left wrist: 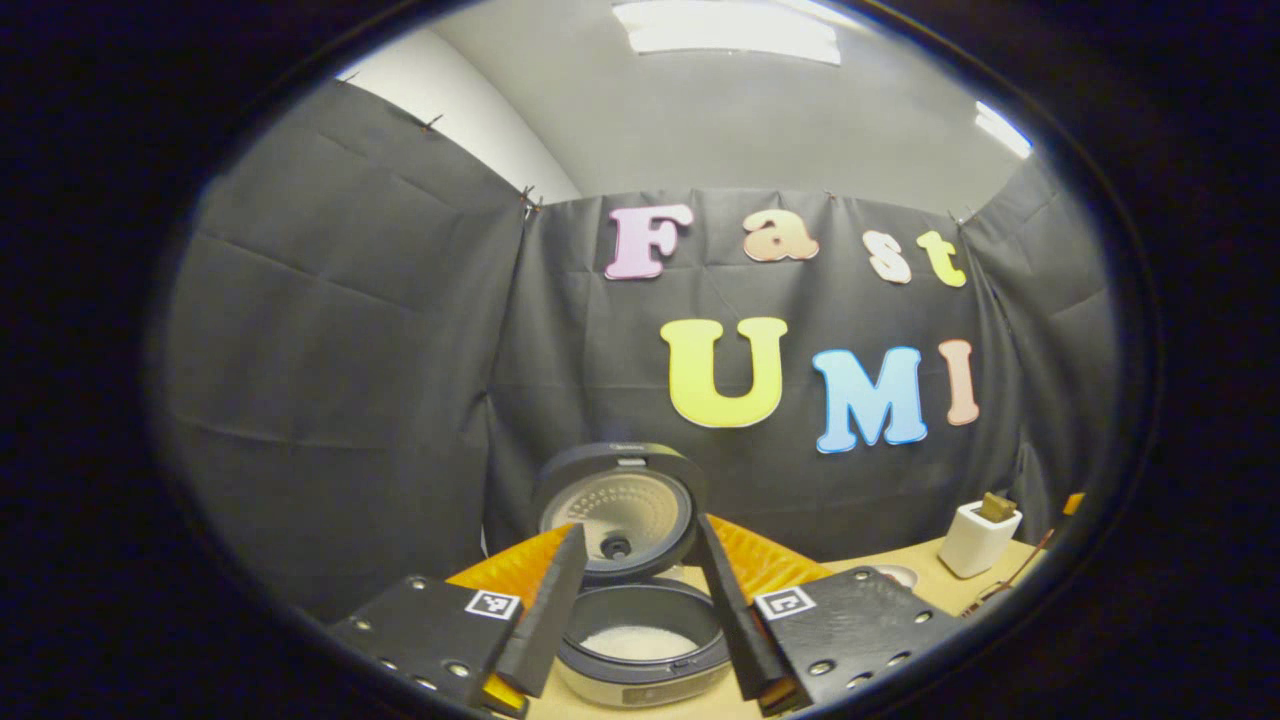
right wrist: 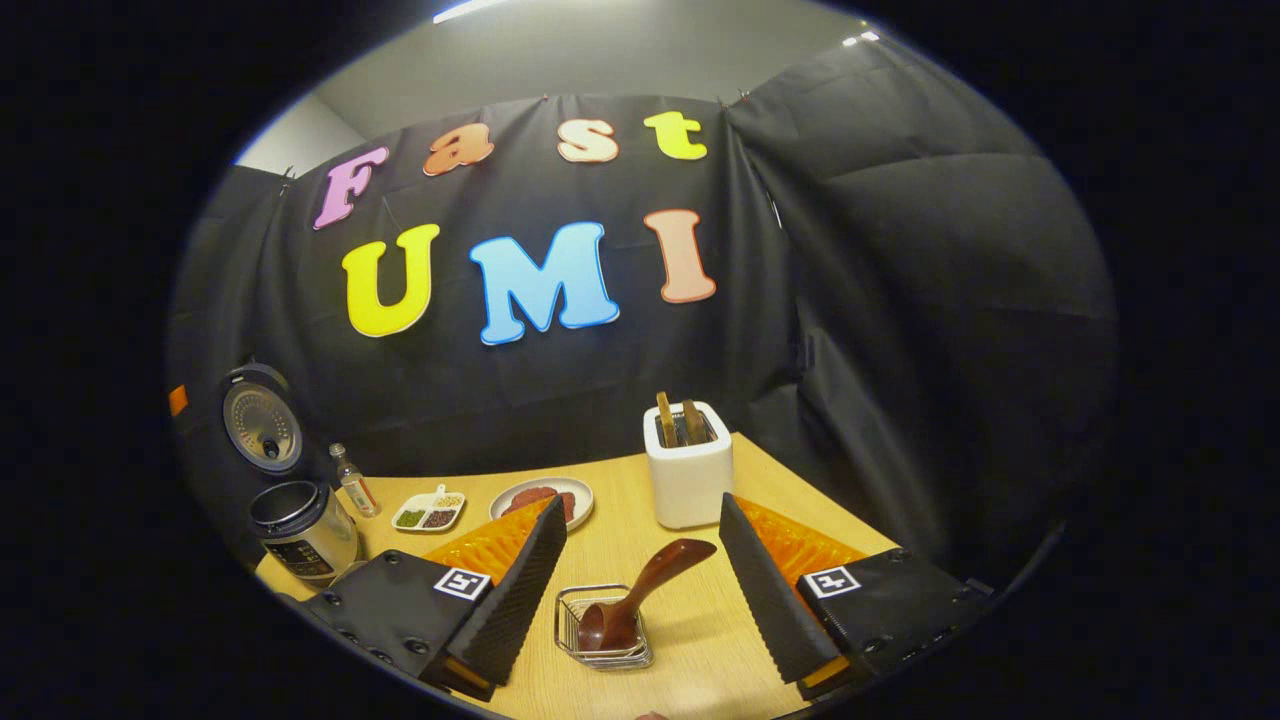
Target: Close the left gripper, press the button to open the rice cooker; take a wooden spoon from the chopstick holder with the right hand, scoop a spoonful of rice and pour it into the rice cooker, then put the wooden spoon back into the chopstick holder.
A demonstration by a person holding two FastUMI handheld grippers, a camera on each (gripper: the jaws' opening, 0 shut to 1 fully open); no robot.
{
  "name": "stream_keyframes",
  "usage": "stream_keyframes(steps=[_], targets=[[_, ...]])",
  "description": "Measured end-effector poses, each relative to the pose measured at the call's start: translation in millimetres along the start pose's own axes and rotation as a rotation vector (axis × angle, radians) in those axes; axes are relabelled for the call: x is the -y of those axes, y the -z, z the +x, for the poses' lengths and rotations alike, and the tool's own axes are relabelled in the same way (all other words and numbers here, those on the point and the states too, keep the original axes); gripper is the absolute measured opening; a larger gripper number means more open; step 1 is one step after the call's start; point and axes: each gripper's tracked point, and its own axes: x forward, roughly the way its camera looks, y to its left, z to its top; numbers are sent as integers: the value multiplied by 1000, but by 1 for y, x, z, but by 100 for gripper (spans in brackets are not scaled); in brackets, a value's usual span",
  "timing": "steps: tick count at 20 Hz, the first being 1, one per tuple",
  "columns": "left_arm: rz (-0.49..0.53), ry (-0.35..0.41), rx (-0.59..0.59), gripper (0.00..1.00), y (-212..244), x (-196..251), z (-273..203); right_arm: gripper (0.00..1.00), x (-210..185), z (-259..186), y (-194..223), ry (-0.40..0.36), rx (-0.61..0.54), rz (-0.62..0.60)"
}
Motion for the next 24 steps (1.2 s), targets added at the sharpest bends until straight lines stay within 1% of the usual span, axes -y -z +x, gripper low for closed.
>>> stream_keyframes(steps=[2,5,7,8,9,10,11,12,13,14,15,16,17,18,19,20,21,22,24], targets=[[10,-17,20,76,-14,-6,-18,98,7,13,19,-2,-59,47],[32,-35,23,77,-24,-11,-36,98,12,30,44,-7,-137,125],[53,-48,20,77,-25,-13,-48,98,9,38,62,-26,-194,188],[60,-54,17,76,-27,-15,-53,96,9,41,71,-34,-222,214],[67,-61,17,76,-30,-17,-59,89,6,44,79,-44,-250,237],[71,-67,15,76,-30,-20,-65,95,5,49,86,-49,-270,255],[72,-73,11,77,-29,-21,-69,91,5,52,92,-55,-292,271],[73,-77,6,77,-28,-23,-72,90,2,54,99,-64,-312,286],[74,-84,1,76,-27,-25,-75,86,0,55,104,-72,-331,303],[74,-88,-6,76,-25,-27,-78,73,-5,55,108,-90,-350,316],[74,-93,-11,76,-23,-29,-80,80,-9,55,112,-108,-372,322],[72,-95,-16,76,-21,-30,-83,80,-12,54,115,-123,-385,321],[70,-96,-19,76,-21,-31,-84,72,-11,53,115,-110,-384,318],[70,-97,-21,77,-20,-32,-85,29,-15,56,114,-113,-382,326],[70,-97,-23,76,-19,-33,-84,27,-10,53,108,-96,-375,326],[67,-95,-25,76,-17,-32,-85,17,-13,60,116,-90,-374,317],[63,-91,-28,76,-16,-30,-83,13,-12,54,110,-84,-361,298],[62,-88,-27,76,-15,-31,-83,11,-15,51,103,-97,-340,264],[61,-84,-22,77,-15,-33,-78,11,-22,45,84,-106,-293,180]])
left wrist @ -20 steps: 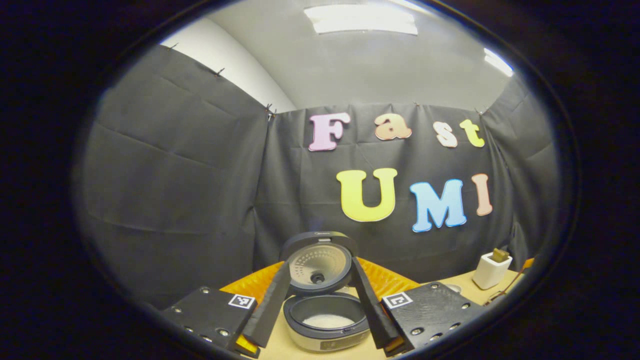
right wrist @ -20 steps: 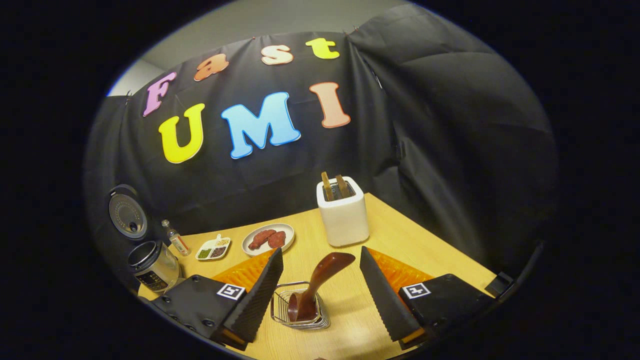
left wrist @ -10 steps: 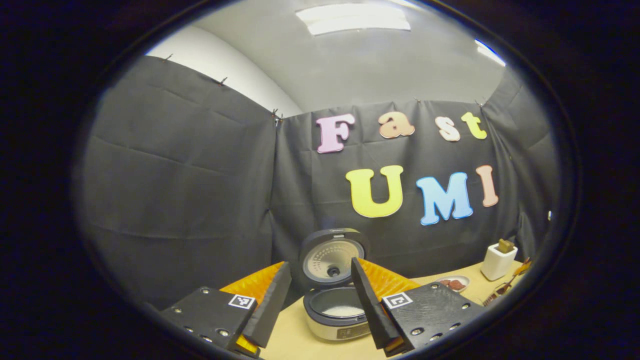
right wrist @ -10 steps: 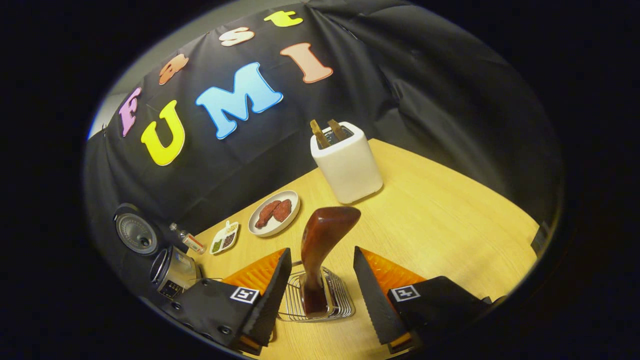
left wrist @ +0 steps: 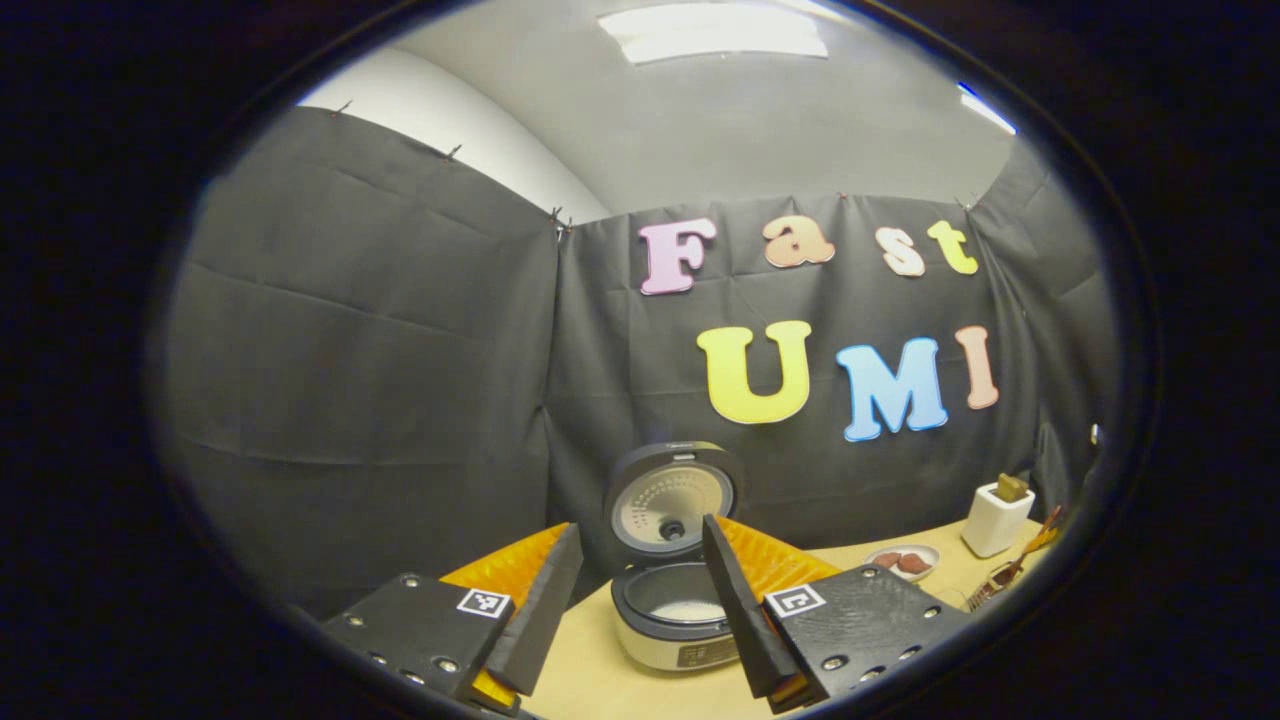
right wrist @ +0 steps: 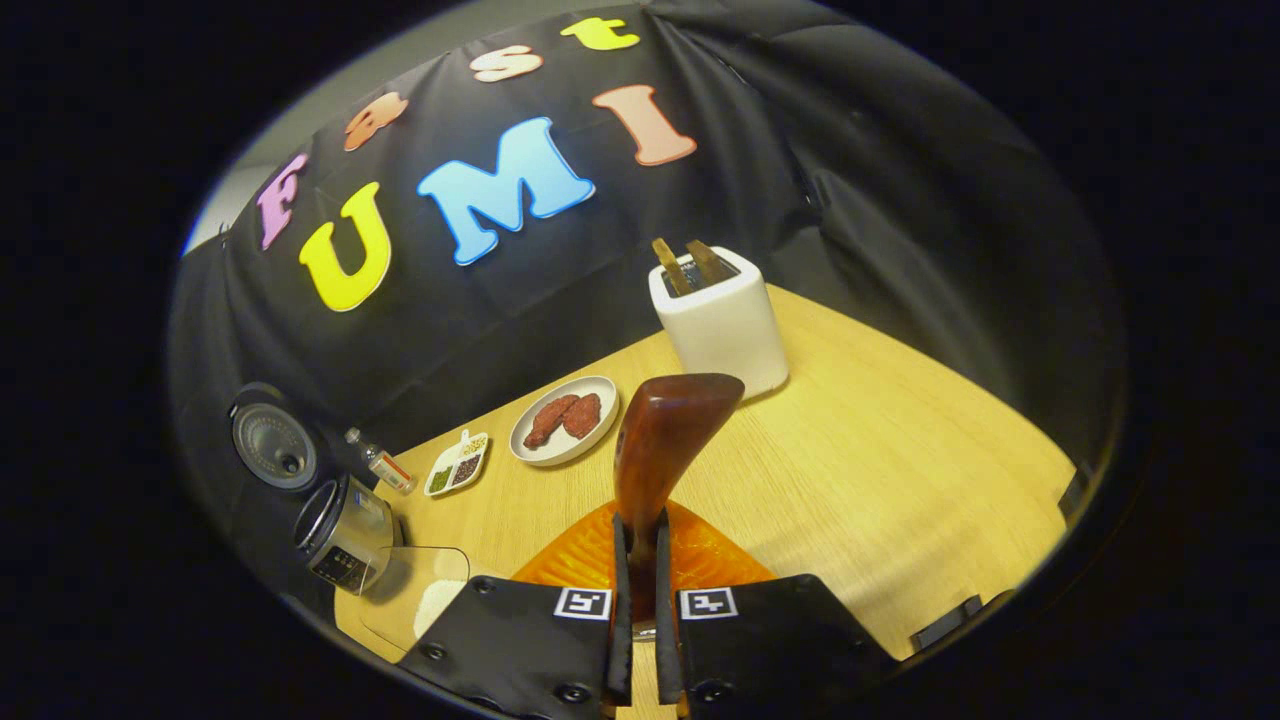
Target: Close the left gripper, press the button to open the rice cooker; take a wooden spoon from the chopstick holder with the right hand, scoop a spoonful of rice and pour it into the rice cooker, then put the wooden spoon back into the chopstick holder.
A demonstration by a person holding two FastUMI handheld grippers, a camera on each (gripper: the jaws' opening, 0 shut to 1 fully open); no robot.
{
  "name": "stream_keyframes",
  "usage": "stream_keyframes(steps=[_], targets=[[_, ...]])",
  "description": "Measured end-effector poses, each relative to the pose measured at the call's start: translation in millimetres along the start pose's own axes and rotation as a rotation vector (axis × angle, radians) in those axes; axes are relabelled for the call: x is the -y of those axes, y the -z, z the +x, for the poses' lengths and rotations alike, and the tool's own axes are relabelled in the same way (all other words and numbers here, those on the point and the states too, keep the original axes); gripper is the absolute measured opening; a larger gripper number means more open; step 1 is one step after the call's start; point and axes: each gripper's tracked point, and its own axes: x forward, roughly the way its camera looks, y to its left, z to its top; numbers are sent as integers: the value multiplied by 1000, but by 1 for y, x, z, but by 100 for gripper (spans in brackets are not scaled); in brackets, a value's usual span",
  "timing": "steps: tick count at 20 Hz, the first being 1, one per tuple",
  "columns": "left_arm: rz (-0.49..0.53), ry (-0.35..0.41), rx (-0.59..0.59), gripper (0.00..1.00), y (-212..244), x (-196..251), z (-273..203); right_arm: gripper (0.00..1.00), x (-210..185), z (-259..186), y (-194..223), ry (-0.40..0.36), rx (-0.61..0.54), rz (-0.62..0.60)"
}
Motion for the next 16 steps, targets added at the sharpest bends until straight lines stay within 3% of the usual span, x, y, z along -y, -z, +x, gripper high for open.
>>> stream_keyframes(steps=[4,5,8,16], targets=[[-21,20,-11,76,9,1,14,11,-29,-24,-39,-7,95,-129],[-28,28,-17,76,12,1,19,7,-40,-28,-45,-14,116,-160],[-36,46,-31,76,24,1,27,11,-77,-41,-58,-48,166,-237],[-50,95,-69,76,54,-13,58,11,-165,-43,-7,-165,122,-305]])
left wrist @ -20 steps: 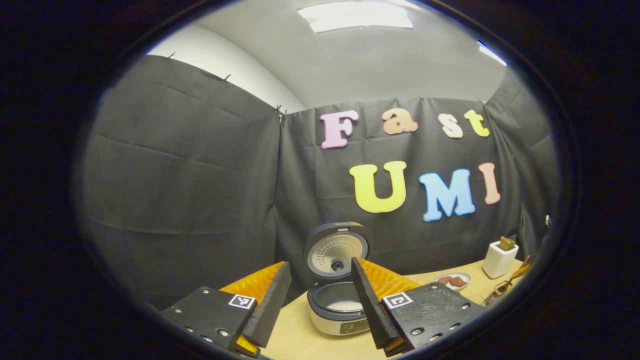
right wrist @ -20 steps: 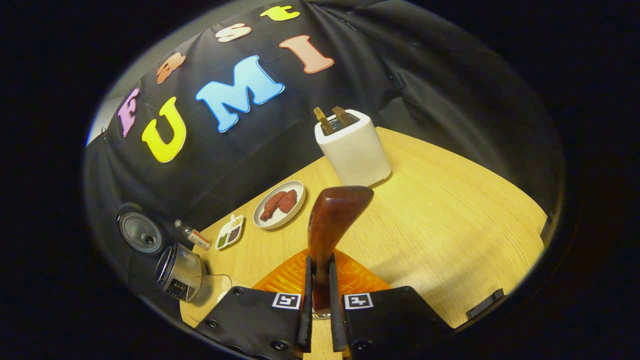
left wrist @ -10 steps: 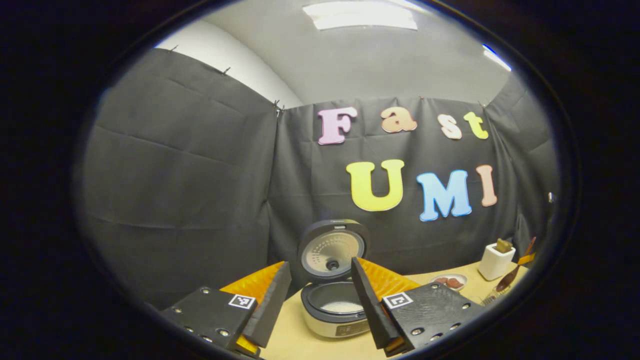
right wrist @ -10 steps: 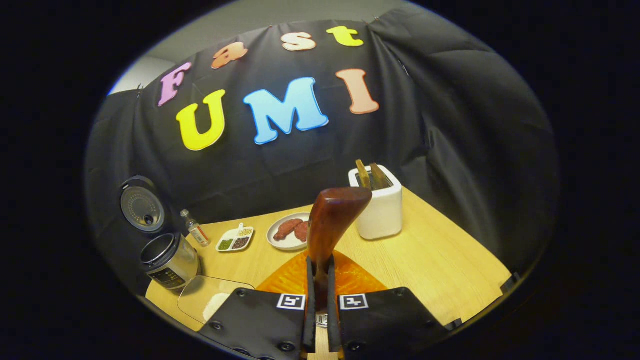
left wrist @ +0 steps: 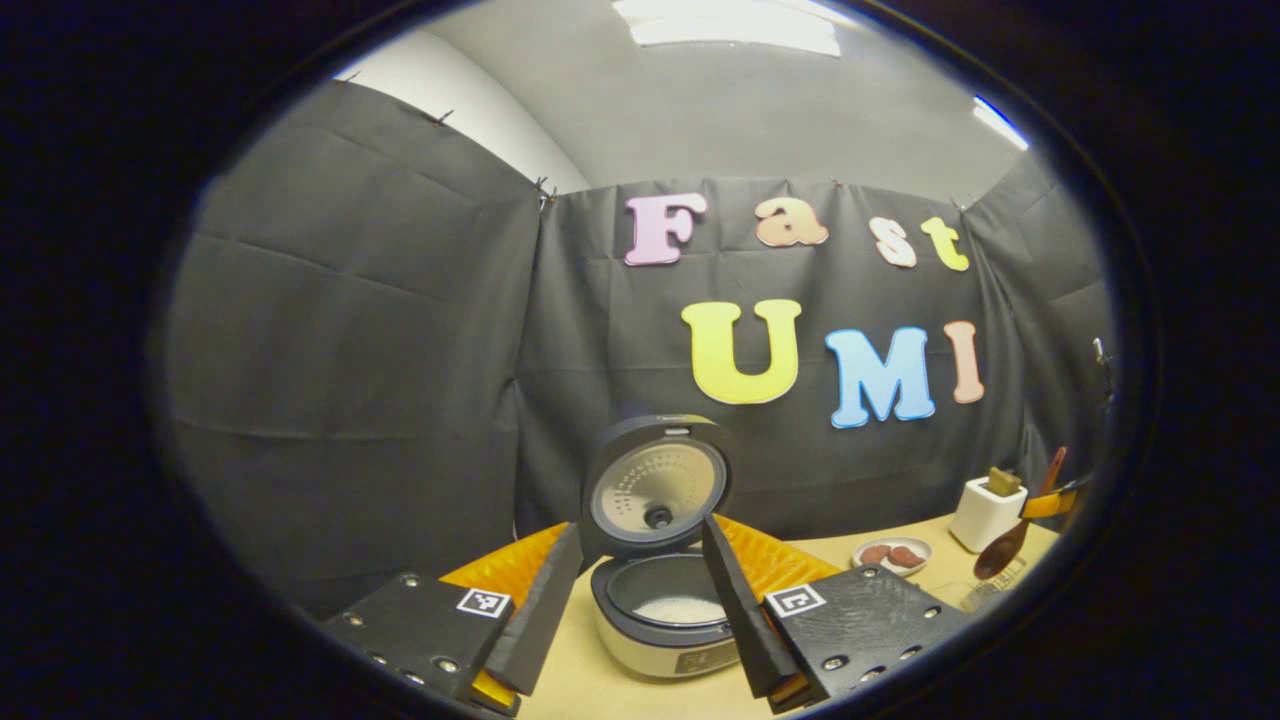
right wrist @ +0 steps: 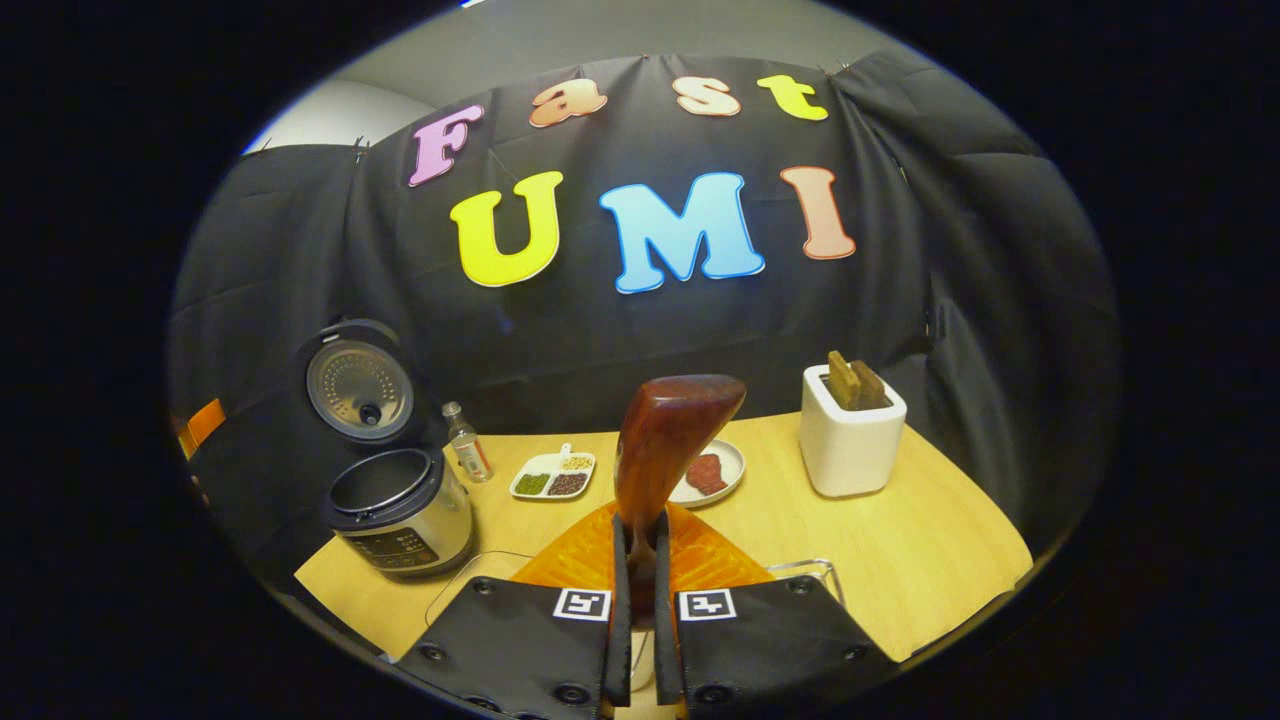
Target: Close the left gripper, press the button to open the rice cooker; take a wooden spoon from the chopstick holder with the right hand, scoop a spoonful of rice and pour it into the rice cooker, then put the wooden spoon back into the chopstick holder.
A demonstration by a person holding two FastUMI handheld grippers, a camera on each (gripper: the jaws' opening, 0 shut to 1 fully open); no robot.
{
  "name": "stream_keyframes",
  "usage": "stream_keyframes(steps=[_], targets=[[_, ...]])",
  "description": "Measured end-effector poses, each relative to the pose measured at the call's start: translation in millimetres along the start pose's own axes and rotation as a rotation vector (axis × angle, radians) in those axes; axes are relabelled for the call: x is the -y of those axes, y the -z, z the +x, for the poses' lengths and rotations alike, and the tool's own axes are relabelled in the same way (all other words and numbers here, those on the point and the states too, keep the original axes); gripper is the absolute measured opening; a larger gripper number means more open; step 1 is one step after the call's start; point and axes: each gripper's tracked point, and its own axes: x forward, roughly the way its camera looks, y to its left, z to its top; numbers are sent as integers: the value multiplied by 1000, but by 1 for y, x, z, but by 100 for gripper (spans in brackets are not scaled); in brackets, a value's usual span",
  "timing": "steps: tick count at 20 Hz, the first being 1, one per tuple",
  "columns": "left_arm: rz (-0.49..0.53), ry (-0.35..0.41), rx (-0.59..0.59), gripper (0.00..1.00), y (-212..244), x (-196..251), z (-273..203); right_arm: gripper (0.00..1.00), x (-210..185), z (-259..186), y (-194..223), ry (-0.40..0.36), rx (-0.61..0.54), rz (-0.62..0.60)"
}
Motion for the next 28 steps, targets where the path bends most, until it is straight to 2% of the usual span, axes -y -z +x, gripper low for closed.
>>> stream_keyframes(steps=[4,12,17,23,26,28], targets=[[-22,19,-14,76,8,-12,12,11,-23,16,35,6,-58,-62],[-6,13,-64,76,37,-38,26,11,-36,54,83,51,-121,-260],[-11,-2,-76,77,42,-49,27,11,-57,63,100,23,-138,-317],[-28,3,-79,76,42,-45,26,11,-90,61,118,-74,-209,-194],[-30,6,-71,76,41,-42,25,11,-105,55,122,-128,-256,-48],[-27,11,-68,76,38,-38,23,11,-103,53,122,-132,-281,68]])
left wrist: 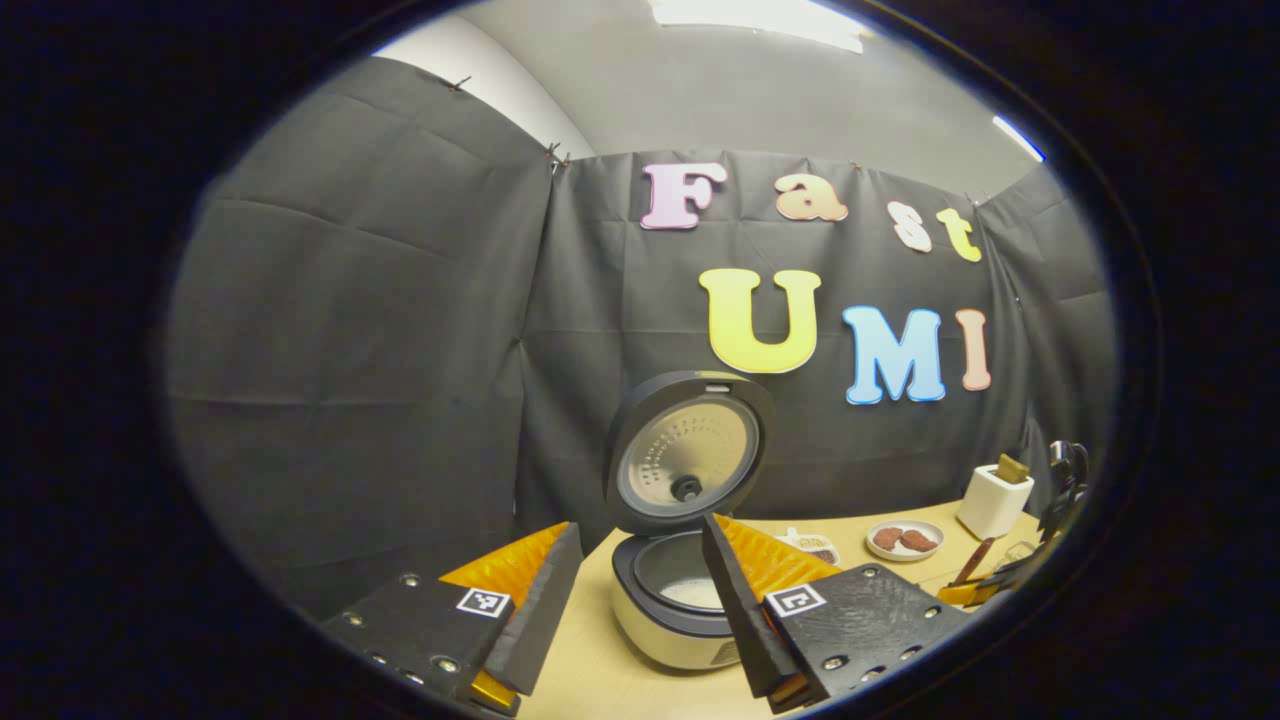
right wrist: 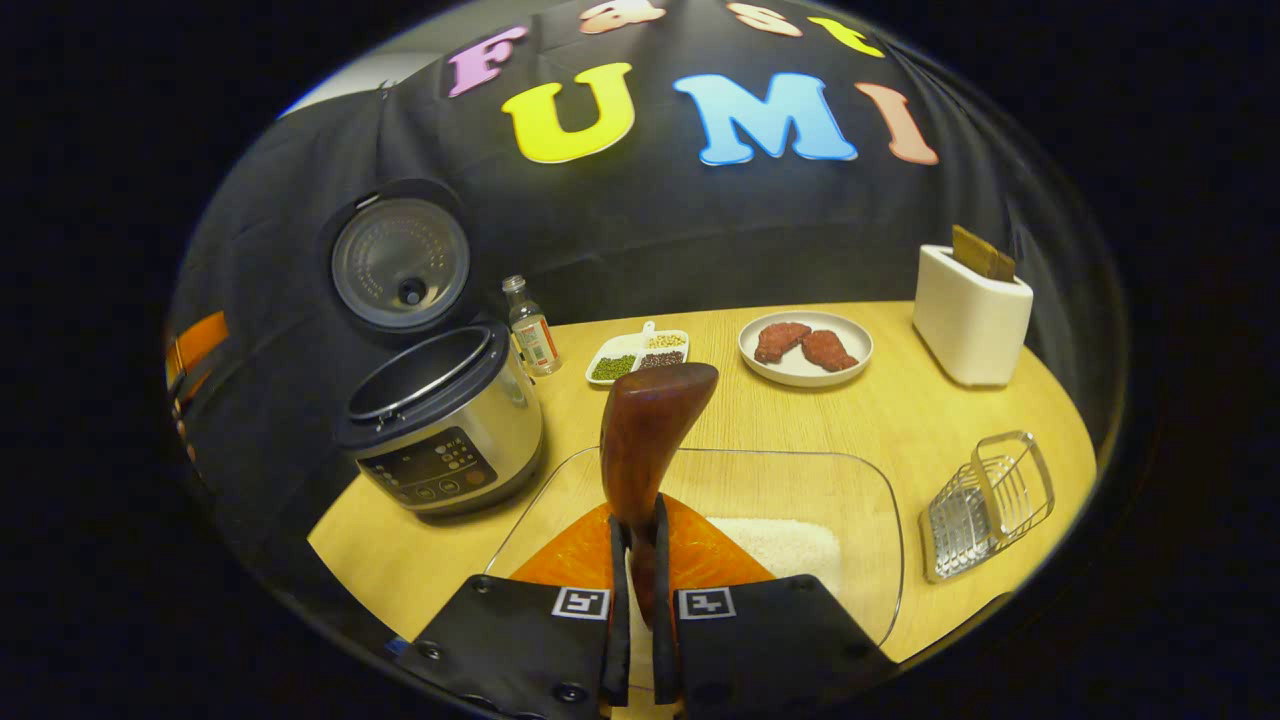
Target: Close the left gripper, press the button to open the rice cooker; take a wooden spoon from the chopstick holder with the right hand, scoop a spoonful of rice and pour it into the rice cooker, then put the wooden spoon back into the chopstick holder.
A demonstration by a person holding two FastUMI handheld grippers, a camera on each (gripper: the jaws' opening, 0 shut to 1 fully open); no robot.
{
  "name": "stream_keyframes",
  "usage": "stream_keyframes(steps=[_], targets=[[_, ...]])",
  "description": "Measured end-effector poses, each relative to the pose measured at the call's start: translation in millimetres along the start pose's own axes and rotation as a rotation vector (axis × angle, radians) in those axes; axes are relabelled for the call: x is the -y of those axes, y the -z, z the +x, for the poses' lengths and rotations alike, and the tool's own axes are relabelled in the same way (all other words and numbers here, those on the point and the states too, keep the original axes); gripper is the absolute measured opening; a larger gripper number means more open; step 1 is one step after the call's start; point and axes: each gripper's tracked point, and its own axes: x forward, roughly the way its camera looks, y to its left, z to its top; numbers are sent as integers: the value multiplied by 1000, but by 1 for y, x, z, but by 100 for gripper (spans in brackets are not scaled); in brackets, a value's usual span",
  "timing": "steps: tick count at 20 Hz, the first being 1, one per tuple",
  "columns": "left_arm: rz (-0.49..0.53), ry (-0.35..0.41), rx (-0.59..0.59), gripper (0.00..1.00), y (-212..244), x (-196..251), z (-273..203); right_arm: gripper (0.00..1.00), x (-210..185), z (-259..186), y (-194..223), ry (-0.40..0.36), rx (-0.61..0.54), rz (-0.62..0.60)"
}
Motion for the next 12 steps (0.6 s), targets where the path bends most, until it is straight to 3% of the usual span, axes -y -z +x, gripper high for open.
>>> stream_keyframes(steps=[7,11,12], targets=[[20,-3,32,76,-19,6,-9,11,32,-13,-6,-61,-38,455],[24,-12,51,76,-30,9,-14,11,45,-29,-29,-85,6,558],[23,-12,55,76,-31,10,-16,7,44,-33,-37,-97,16,583]])
